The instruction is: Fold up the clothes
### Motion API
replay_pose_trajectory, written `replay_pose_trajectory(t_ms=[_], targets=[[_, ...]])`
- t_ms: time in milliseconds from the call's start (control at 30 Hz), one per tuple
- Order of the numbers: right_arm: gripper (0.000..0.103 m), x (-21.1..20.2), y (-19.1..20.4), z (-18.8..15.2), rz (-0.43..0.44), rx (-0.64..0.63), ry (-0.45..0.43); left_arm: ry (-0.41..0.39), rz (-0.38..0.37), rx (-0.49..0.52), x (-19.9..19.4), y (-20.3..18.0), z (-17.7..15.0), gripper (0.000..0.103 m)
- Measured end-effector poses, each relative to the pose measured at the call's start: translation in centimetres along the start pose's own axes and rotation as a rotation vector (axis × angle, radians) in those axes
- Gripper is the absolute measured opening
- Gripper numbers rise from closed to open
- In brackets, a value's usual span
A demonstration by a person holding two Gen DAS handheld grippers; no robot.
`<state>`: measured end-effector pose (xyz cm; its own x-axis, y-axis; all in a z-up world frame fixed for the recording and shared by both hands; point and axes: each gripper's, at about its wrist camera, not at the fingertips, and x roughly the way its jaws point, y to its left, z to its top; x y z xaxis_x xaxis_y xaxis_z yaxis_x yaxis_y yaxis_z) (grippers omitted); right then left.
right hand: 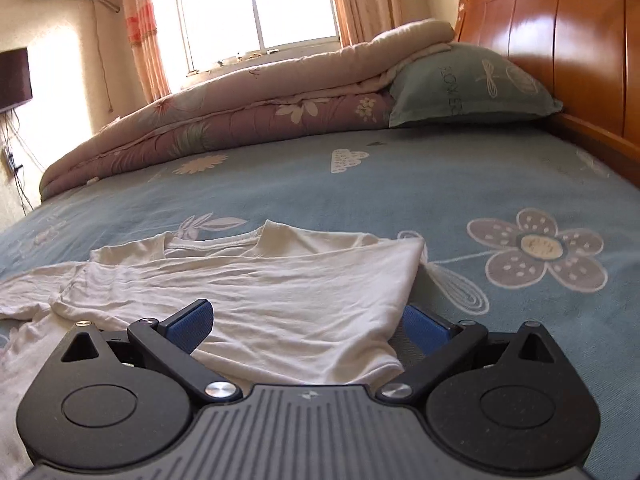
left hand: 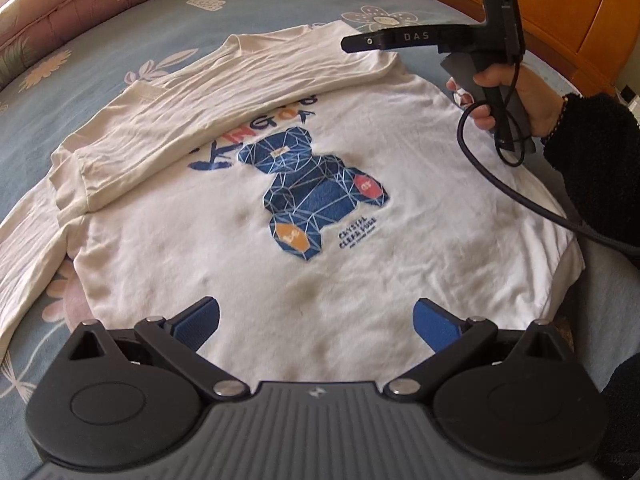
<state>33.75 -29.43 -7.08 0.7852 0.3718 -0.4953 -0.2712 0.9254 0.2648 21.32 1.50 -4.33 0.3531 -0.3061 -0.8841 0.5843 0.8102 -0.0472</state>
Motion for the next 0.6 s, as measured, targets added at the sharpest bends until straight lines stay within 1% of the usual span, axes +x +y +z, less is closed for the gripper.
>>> replay_pose_trajectory(t_ms=[67,133,167,233,267,333,400,467,533,600], targets=[[0.103,0.3,-1.2,-0.5,0.039,0.060,0.013,-0.004,0.006,0.006,0.4,-0.4,1.1,0.102],[0.103,0.3,-1.6,-0.1,0.033,0.064,0.008,-0.012,0.009,0.003,0.9,-0.7,2.1,0.102],[0.103,0.1,-1.6,0.2,0.011,0.045,0.000,-0.020,0.003,0.000,1.1,-0.9,2.5,0.102],[0.103,-0.4,-1.4,0.8,-0.050,-0.008,-0.021,-0.031,-0.015,-0.003,1.6,-1.4,3.2,0.102],[0.103,-0.5,-1.2,0.9,-0.092,-0.056,-0.012,-0.033,-0.024,0.000,1.9,-1.8,3.4,0.102],[0.103,-0.1,-0.8,0.6,-0.181,-0.174,0.032,-0.033,-0.040,0.012,2.5,-2.5,3.7,0.102],[0.103,1.0,-0.5,-0.2,-0.267,-0.266,0.078,-0.031,-0.046,0.017,3.0,-3.1,3.9,0.102],[0.103,1.8,-1.1,-0.9,-0.360,-0.291,0.097,-0.033,-0.049,0.017,3.4,-3.5,4.1,0.102],[0.103,1.5,-2.6,-0.7,-0.366,-0.200,0.100,-0.044,-0.064,0.012,3.3,-3.6,4.1,0.102],[0.103,0.7,-4.0,-0.5,-0.412,-0.132,0.092,-0.051,-0.079,0.003,3.1,-3.5,4.0,0.102]])
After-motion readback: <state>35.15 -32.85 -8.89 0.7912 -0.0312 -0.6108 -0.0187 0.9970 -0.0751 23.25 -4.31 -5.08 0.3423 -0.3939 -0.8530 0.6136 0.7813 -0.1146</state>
